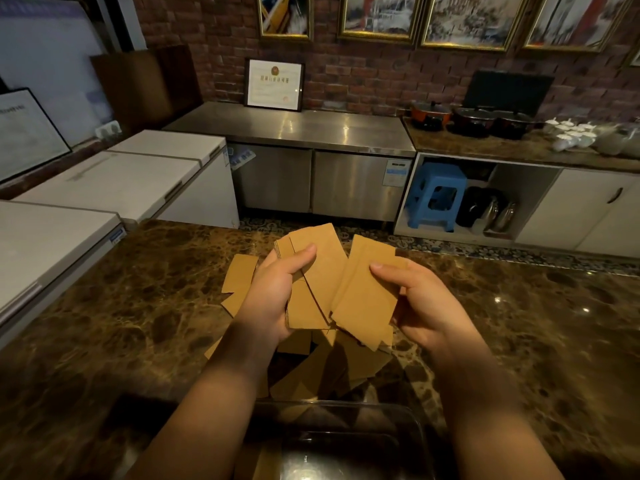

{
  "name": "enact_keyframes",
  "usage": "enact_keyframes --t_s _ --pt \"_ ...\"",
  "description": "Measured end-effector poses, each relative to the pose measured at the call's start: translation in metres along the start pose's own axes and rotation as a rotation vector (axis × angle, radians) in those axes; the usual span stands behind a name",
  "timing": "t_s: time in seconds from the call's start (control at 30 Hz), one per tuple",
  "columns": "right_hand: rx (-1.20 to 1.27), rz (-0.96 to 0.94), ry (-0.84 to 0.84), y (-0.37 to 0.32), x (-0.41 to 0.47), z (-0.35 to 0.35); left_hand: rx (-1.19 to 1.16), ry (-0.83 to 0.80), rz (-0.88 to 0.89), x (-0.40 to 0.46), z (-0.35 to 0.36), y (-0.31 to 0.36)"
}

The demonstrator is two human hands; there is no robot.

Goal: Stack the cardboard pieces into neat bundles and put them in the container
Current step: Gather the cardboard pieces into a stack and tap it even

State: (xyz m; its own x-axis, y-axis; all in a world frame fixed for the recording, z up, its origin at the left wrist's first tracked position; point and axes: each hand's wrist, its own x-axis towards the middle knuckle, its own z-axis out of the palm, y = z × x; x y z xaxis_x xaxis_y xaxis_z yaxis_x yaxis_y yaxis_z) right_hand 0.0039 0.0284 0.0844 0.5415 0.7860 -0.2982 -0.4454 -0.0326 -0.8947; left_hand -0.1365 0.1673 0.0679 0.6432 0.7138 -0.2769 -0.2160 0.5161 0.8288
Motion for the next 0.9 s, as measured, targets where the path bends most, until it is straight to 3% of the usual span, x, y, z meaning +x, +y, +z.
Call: enact_keyframes --t_s 0.23,0.3,0.37,0.53,0.63,0.73,0.9 --pt "-0.127 -0.052 -0.096 0.006 -0.002 0.004 0.026 -0.041 -0.022 -0.001 -0.001 -0.001" --pt "-0.121 -0.145 -0.062 0.004 -0.003 0.007 0.028 -0.043 -0.062 0.0 -0.001 0.0" --pt "-0.162 -0.352 -0.018 0.001 -0.006 0.008 0.035 -0.096 -0.148 0.0 -0.001 0.004" --pt "-0.689 -0.812 -0.182 -0.007 -0.022 0.007 0.128 -0.164 -0.393 0.0 -0.006 0.01" --pt "-1.094 -1.013 -0.264 -0.013 -0.027 0.007 0.131 -0.236 -0.36 -0.004 -0.005 0.014" --pt "-1.333 -1.032 -0.265 -0.014 -0.032 0.009 0.108 -0.251 -0.315 -0.006 -0.011 0.017" --pt "-1.415 -1.019 -0.264 -0.004 -0.03 0.007 0.154 -0.361 -0.272 -0.009 -0.014 0.022"
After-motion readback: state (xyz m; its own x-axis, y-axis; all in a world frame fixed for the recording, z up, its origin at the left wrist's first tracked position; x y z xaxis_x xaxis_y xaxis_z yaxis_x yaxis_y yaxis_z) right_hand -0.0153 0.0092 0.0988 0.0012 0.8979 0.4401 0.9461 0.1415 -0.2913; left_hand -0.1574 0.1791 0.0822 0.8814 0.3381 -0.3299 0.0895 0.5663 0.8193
